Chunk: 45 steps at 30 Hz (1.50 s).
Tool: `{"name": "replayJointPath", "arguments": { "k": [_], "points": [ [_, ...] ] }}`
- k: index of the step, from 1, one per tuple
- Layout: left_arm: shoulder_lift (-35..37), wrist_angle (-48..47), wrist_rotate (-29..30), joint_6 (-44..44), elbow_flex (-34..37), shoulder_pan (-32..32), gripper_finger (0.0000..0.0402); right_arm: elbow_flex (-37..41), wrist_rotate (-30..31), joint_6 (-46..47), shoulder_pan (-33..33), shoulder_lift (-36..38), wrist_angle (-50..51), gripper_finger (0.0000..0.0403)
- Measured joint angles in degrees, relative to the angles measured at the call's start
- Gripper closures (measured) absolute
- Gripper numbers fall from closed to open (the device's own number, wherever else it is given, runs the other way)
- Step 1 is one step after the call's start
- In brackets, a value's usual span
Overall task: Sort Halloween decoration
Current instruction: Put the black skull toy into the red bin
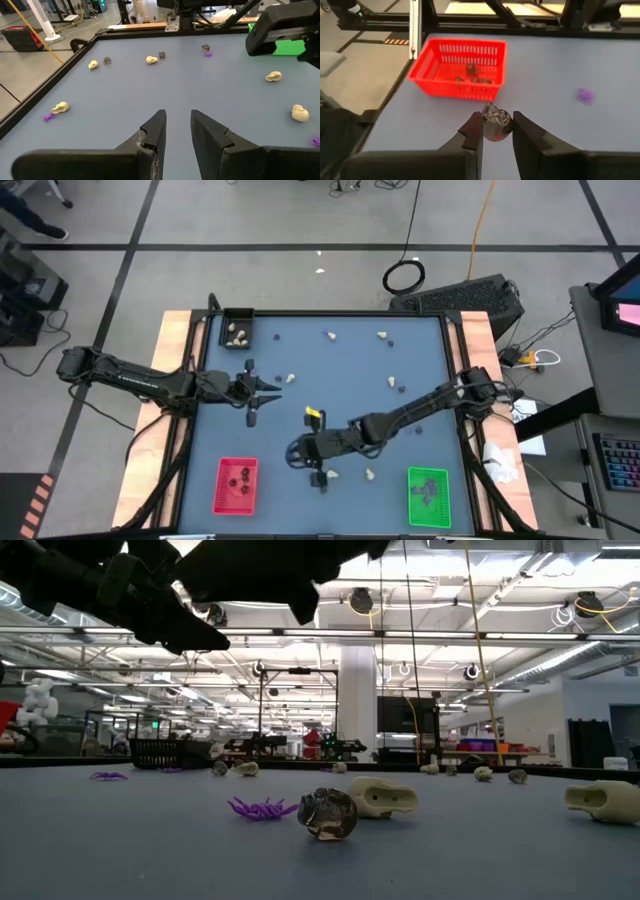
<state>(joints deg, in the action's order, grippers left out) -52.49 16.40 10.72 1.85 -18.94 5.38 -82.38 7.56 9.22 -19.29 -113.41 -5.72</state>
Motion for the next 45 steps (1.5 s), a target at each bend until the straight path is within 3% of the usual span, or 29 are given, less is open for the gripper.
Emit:
{"name": "replayJointPath", "arguments": {
  "k": [6,19,26,39,45],
  "points": [
    [0.02,0.12,0.31,0.02,0.00,-0.01,0.0317,-3.92,-0.61,-2.44,0.50,-3.59,-2.54,0.0343],
    [0.02,0.01,0.94,0.04,-0.02,-0.10,0.0317,-27.84,-1.61,-6.03,0.53,-21.69,-2.81,0.0343],
    [0.02,-0.24,1.11,0.02,-0.02,-0.10,0.0317,-35.91,-1.67,-5.43,1.13,-29.42,-1.70,0.0343],
    [0.02,-0.28,1.33,0.02,-0.02,-0.10,0.0317,-37.12,-3.29,-0.25,3.23,-32.80,0.03,0.0342],
    [0.02,-0.28,1.33,0.02,-0.02,-0.10,0.0317,-37.12,-3.33,-0.13,3.36,-32.78,0.38,0.0308]
  ]
}}
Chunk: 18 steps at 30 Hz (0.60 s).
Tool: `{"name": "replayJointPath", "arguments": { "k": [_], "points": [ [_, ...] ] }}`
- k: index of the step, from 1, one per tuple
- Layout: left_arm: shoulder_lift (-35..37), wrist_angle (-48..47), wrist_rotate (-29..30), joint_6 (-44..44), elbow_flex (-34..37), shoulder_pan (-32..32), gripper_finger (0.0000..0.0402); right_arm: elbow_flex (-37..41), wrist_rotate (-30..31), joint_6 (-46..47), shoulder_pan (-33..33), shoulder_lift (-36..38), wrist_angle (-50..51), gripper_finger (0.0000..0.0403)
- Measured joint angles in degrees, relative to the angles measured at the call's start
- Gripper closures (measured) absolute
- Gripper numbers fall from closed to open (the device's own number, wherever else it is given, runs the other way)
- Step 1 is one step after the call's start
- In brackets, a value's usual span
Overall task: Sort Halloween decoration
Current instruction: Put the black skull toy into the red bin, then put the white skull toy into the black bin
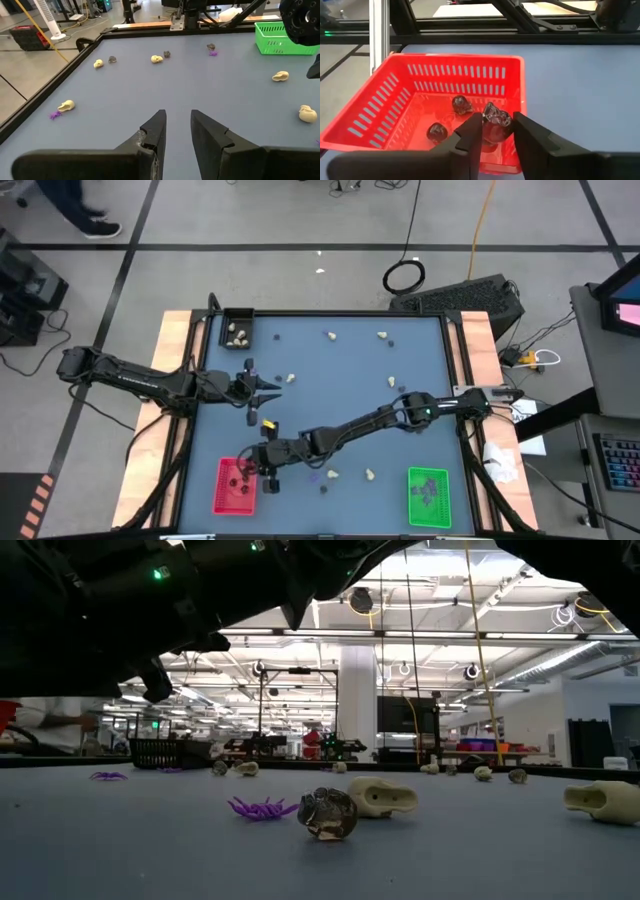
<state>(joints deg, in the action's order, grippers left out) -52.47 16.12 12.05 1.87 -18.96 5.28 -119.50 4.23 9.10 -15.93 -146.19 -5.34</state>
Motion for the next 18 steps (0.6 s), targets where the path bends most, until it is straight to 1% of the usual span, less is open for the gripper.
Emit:
{"name": "replayJointPath", "arguments": {
  "k": [5,13,16,18],
  "points": [
    [0.00,0.00,0.00,-0.02,0.00,0.00,0.0317,0.00,0.09,0.74,-0.02,0.00,0.34,0.0277],
    [0.00,0.00,0.00,-0.03,0.00,0.00,0.0317,0.06,0.00,-0.72,-0.02,0.27,0.75,0.0230],
    [0.00,-0.07,0.00,-0.37,0.00,0.00,0.0317,0.13,1.25,-3.54,-0.35,1.97,4.55,0.0232],
    [-0.01,-0.24,0.00,-1.49,0.00,0.00,0.0317,0.12,5.06,-5.35,-0.96,3.78,8.00,0.0250]
  ]
}}
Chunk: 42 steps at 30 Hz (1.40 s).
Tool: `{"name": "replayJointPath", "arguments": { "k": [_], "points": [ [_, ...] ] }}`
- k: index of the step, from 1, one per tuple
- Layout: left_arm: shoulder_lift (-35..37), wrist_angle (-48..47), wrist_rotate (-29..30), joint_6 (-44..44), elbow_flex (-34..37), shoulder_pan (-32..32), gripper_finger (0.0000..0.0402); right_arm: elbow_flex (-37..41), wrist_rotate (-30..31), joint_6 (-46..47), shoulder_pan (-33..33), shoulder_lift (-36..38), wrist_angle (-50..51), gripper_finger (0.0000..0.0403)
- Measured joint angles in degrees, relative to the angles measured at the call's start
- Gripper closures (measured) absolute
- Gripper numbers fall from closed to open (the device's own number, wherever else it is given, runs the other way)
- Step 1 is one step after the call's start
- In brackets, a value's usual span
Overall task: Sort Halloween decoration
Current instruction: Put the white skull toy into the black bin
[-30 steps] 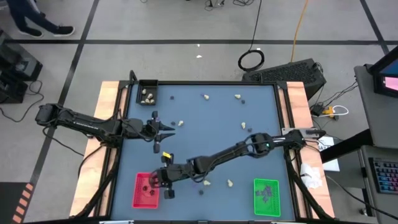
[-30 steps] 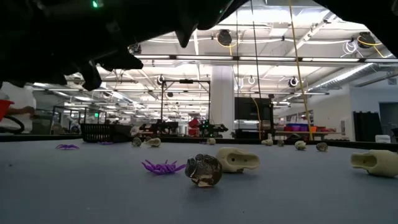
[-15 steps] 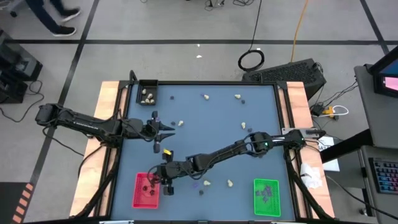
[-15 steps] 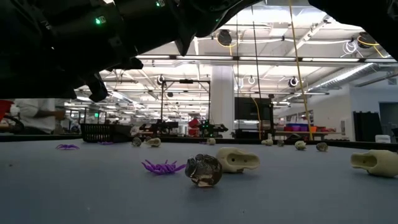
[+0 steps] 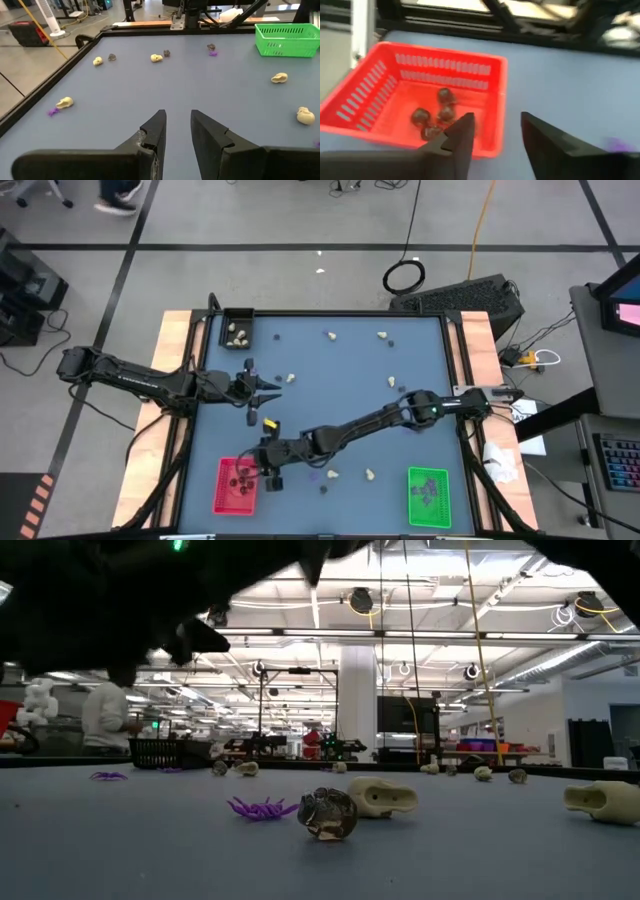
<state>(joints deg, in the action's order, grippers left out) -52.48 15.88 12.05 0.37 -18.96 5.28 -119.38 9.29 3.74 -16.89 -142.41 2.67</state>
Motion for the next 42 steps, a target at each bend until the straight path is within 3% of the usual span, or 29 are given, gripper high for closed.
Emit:
{"name": "replayJointPath", "arguments": {
  "k": [3,6,8,15,24,35,42],
  "points": [
    [0.01,-0.33,0.00,-0.06,0.00,0.00,0.0317,-0.08,4.87,-3.90,-1.30,1.89,3.43,0.0301],
    [0.01,-0.60,0.00,-0.08,0.00,0.00,0.0317,0.75,5.75,-7.71,-2.42,2.43,4.02,0.0372],
    [0.01,-0.92,0.00,-0.08,0.00,0.00,0.0317,2.11,5.71,-8.09,-2.57,2.43,3.30,0.0393],
    [0.00,-1.64,0.00,-0.12,0.00,0.11,0.0317,12.27,5.62,-6.45,-1.84,5.09,-5.09,0.0402],
    [0.01,-2.25,-0.02,-2.16,0.00,0.00,0.0317,40.02,5.69,-4.08,-0.29,19.69,-24.81,0.0403],
    [-0.79,-15.90,0.48,-7.58,-3.56,-0.59,0.0318,65.18,10.62,-2.67,0.55,40.77,-27.37,0.0403],
    [-8.39,-24.14,-1.81,-8.72,-7.95,-6.42,0.0318,76.22,13.69,-2.55,1.81,54.03,-27.38,0.0403]
  ]
}}
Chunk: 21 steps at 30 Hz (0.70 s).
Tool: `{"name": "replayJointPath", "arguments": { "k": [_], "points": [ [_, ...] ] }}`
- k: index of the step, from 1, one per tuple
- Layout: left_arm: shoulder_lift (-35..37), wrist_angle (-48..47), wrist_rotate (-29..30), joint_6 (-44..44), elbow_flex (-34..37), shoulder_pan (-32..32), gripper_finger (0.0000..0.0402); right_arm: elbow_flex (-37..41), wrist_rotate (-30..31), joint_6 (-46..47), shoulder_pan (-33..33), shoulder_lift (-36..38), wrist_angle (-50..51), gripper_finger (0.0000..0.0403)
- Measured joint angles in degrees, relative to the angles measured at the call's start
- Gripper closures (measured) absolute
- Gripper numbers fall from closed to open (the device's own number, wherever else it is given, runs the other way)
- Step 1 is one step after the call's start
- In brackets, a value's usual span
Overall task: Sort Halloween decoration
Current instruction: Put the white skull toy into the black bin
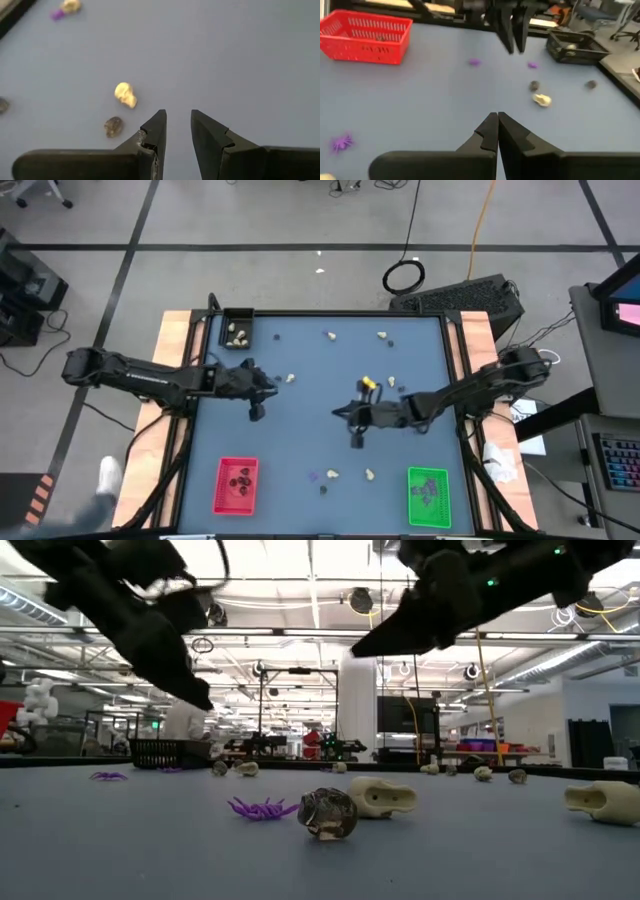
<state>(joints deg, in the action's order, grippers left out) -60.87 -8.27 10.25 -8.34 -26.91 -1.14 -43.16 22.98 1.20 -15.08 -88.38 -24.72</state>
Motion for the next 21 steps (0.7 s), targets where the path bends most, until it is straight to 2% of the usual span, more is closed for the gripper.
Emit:
{"name": "replayJointPath", "arguments": {
  "k": [4,12,15,21],
  "points": [
    [-6.76,0.04,-3.37,0.09,-2.95,-4.52,0.0318,2.73,-0.02,-1.37,1.09,4.94,0.65,0.0403],
    [-18.86,0.08,-3.38,2.70,-9.75,-10.58,0.0313,3.04,-0.05,-4.99,2.98,8.55,3.85,0.0403],
    [-21.75,0.13,-2.50,3.13,-11.86,-11.50,0.0291,3.04,-0.28,-5.36,3.65,8.65,4.26,0.0403],
    [-26.20,0.54,-2.09,3.18,-13.52,-12.97,0.0216,3.04,-0.50,-5.17,3.86,8.65,5.51,0.0403]
  ]
}}
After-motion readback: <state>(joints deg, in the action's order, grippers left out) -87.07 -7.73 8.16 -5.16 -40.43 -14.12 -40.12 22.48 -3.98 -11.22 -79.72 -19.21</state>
